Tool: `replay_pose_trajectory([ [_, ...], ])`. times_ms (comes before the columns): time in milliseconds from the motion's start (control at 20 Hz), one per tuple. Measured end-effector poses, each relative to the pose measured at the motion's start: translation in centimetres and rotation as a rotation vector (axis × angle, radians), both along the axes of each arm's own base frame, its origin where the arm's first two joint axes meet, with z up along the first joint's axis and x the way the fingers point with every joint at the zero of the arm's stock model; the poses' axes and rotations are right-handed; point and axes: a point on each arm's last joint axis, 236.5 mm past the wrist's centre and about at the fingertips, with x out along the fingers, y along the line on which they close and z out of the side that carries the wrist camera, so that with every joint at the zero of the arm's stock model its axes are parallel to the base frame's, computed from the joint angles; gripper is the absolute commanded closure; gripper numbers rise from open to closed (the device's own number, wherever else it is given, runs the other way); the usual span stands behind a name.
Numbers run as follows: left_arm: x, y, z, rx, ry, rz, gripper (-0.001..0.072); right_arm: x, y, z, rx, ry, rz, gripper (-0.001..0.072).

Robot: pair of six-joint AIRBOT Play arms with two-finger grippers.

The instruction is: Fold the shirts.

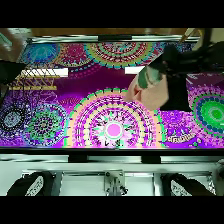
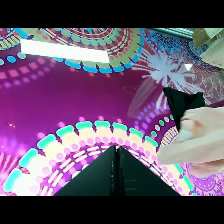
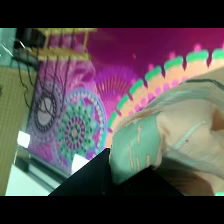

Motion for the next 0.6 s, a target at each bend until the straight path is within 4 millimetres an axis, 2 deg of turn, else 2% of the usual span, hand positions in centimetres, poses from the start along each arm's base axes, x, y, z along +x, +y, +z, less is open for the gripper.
replay_pose_trajectory([
  [150, 0.0, 0.0, -0.1, 0.001, 0.003, -0.002, 0.0672, 0.3, -2.7, 3.2, -0.003, -0.073, -0.075, 0.0646],
  [350, -0.2, -0.2, -0.3, 0.003, 0.013, -0.012, 0.0672, 2.3, -5.5, 3.9, -0.017, -0.112, -0.171, 0.0645],
  [450, -0.3, -0.2, -0.4, 0.004, 0.016, -0.015, 0.0672, 4.5, -6.7, 3.7, -0.012, -0.137, -0.224, 0.0646],
  [600, -0.3, -0.3, -0.4, 0.004, 0.019, -0.016, 0.0672, 9.3, -9.0, 3.8, 0.025, -0.212, -0.343, 0.0646],
])
